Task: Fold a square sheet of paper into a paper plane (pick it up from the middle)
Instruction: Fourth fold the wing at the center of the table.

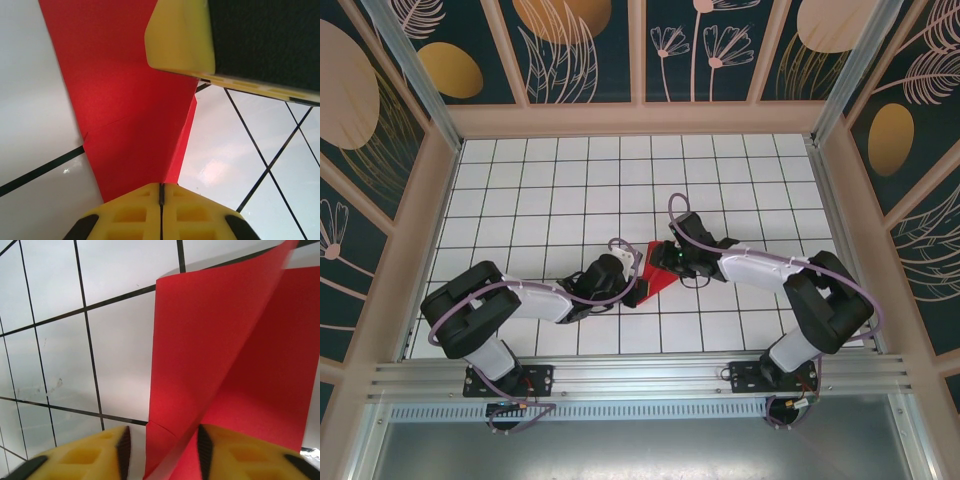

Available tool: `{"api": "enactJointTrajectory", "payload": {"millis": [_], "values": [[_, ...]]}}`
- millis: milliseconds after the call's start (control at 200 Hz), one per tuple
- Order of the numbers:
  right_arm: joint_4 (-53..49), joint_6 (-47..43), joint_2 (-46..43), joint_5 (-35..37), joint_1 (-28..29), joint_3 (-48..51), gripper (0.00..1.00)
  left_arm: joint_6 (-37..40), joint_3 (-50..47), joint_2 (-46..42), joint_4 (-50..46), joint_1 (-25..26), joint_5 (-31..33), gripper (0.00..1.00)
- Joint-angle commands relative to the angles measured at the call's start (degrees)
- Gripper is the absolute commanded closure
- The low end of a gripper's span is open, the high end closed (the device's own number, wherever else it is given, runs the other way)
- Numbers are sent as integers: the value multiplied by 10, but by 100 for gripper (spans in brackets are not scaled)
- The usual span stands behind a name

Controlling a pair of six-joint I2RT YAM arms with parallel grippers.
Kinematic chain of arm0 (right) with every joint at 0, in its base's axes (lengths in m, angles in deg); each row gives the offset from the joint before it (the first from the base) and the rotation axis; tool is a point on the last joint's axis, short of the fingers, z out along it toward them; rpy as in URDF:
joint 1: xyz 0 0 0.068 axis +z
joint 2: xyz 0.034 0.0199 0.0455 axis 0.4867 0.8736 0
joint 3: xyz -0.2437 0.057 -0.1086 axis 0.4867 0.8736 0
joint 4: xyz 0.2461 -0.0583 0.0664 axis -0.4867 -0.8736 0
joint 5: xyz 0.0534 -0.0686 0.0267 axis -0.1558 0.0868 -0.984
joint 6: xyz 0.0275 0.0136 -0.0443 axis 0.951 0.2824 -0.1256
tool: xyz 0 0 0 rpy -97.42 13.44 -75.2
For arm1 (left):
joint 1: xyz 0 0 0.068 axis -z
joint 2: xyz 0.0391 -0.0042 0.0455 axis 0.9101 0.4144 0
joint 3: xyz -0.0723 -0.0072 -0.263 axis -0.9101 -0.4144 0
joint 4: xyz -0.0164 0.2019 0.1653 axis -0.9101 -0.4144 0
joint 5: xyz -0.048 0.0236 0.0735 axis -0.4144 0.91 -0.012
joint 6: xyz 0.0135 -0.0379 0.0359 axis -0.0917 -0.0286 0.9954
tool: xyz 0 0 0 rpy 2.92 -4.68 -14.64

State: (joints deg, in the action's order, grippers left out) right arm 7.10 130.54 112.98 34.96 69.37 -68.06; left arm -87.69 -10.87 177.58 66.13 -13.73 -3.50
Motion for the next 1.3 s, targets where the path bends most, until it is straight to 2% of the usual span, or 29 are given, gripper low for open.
{"api": "enactJointTrajectory", "payload": {"millis": [0,791,1291], "values": [[-9,6,11,7,4,-12,66,3,-4,3,1,-3,8,90],[4,-1,15,-9,4,-18,75,38,6,-5,-57,-2,37,72],[1,-6,17,-13,4,-22,75,41,5,-5,-57,-3,48,97]]}}
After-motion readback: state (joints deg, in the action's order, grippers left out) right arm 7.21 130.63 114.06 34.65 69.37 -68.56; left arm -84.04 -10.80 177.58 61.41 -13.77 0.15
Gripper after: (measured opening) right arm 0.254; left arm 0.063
